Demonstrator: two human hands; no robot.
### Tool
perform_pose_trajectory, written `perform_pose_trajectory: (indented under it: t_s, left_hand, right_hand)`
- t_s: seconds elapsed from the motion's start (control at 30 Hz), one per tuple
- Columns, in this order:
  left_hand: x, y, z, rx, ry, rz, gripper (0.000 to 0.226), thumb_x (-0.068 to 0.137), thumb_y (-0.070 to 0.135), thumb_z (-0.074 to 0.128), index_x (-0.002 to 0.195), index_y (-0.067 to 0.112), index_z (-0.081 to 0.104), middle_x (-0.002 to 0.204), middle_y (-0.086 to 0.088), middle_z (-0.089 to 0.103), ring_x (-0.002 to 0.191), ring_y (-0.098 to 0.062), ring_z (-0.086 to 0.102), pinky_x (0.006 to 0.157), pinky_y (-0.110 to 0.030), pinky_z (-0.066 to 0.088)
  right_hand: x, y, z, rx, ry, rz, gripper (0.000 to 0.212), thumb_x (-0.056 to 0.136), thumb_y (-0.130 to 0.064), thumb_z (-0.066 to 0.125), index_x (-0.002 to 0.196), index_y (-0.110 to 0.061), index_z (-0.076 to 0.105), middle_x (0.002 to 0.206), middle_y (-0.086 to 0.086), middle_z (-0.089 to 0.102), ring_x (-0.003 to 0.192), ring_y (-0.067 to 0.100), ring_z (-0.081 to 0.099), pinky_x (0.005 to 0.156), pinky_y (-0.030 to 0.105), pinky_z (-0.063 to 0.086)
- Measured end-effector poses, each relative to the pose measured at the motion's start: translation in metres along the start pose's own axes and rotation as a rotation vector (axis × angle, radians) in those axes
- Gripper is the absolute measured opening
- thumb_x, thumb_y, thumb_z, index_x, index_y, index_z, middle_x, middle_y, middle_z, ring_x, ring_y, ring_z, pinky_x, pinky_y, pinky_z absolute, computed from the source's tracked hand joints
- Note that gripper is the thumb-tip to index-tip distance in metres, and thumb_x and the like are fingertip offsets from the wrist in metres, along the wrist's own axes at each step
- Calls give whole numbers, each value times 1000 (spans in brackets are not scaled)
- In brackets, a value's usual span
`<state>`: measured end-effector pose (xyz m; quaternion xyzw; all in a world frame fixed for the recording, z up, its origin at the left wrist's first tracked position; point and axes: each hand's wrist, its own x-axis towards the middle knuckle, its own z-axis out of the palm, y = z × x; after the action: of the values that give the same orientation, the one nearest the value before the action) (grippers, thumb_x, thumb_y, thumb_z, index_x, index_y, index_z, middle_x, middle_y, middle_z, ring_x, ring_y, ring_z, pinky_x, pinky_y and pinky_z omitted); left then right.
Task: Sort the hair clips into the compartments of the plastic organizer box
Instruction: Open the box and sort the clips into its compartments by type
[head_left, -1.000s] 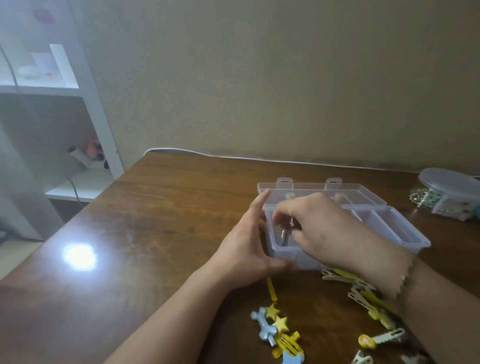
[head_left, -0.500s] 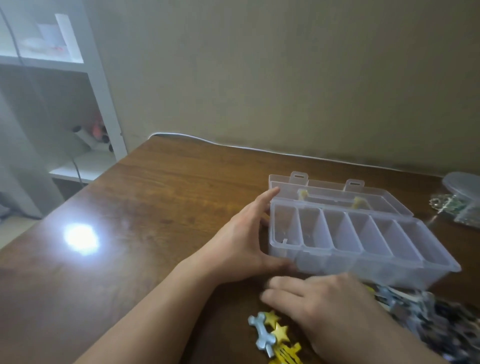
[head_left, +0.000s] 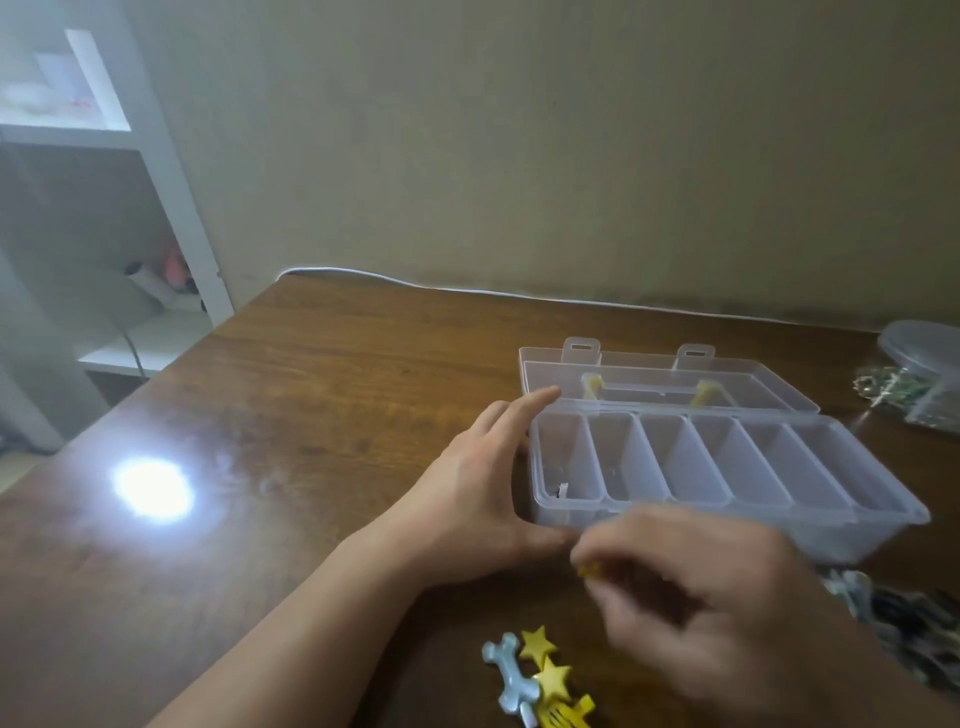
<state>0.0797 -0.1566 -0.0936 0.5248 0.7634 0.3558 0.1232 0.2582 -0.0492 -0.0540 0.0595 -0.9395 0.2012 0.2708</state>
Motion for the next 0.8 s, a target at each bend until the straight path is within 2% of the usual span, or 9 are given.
perform_pose_trajectory:
  t_s: [0.1,0.17,0.33,0.47,0.53,0.6,0.67,0.73,0.8]
  left_hand:
    - [0,0,0,1,-5,7,111,64,57,84,150,51,13,150,23,30,139,-2,33,112,-30,39]
    - [0,1,0,-5,-15,4,112,64,58,84,150,51,13,151,22,30,140,-4,33,112,-35,41]
    - [0,2,-1,10,-31,4,111,64,59,83,149,50,13,153,19,29,142,-8,31,114,-43,39]
    - [1,3,-4,100,-27,1,111,64,63,80,151,45,14,155,16,31,142,-10,30,120,-50,26]
    - [2,2,-3,94,-10,1,110,63,65,78,150,45,14,154,14,35,139,-10,35,119,-51,26]
    - [2,1,-3,62,-1,-20,112,63,61,80,150,47,11,152,13,39,135,-7,39,119,-52,23]
    - [0,3,-3,41,-14,-35,118,63,58,83,150,49,4,150,13,44,136,-3,40,122,-52,16]
    - [-1,5,-4,38,-20,-35,123,62,57,85,149,51,-2,150,13,46,139,-3,36,122,-51,14]
    - [-2,7,-6,30,-35,-47,125,64,55,85,149,52,-5,152,13,43,140,-4,32,122,-50,17]
  right_hand:
    - [8,-1,-3,-36,279,122,11,83,-25,63,91,-23,71,80,-16,66,72,-6,59,62,4,44]
    - [15,2,1,-48,358,222,6,86,-26,68,92,-26,71,82,-16,67,76,-5,60,64,5,45]
    - [24,11,18,-85,165,345,10,83,-37,59,88,-35,68,89,-19,66,92,2,60,83,37,53]
    - [19,2,3,-236,182,193,17,87,-34,57,91,-25,71,93,-12,67,96,13,59,82,43,50]
    - [15,-8,-4,-162,76,58,14,83,-27,62,92,-23,72,92,-12,67,88,9,61,75,33,51]
    - [8,-13,-4,-62,-209,-16,25,79,-24,64,102,-33,69,104,-21,65,92,0,63,72,26,55]
    - [2,-11,4,-157,-481,-93,41,75,-30,59,114,-44,60,122,-28,57,101,-4,61,68,24,58]
    - [-1,-4,10,-164,-603,-115,47,77,-34,54,122,-49,52,130,-33,49,107,-6,58,71,22,58]
    - [0,1,9,-91,-615,-94,43,85,-36,55,126,-49,49,134,-35,44,114,-6,53,82,26,56]
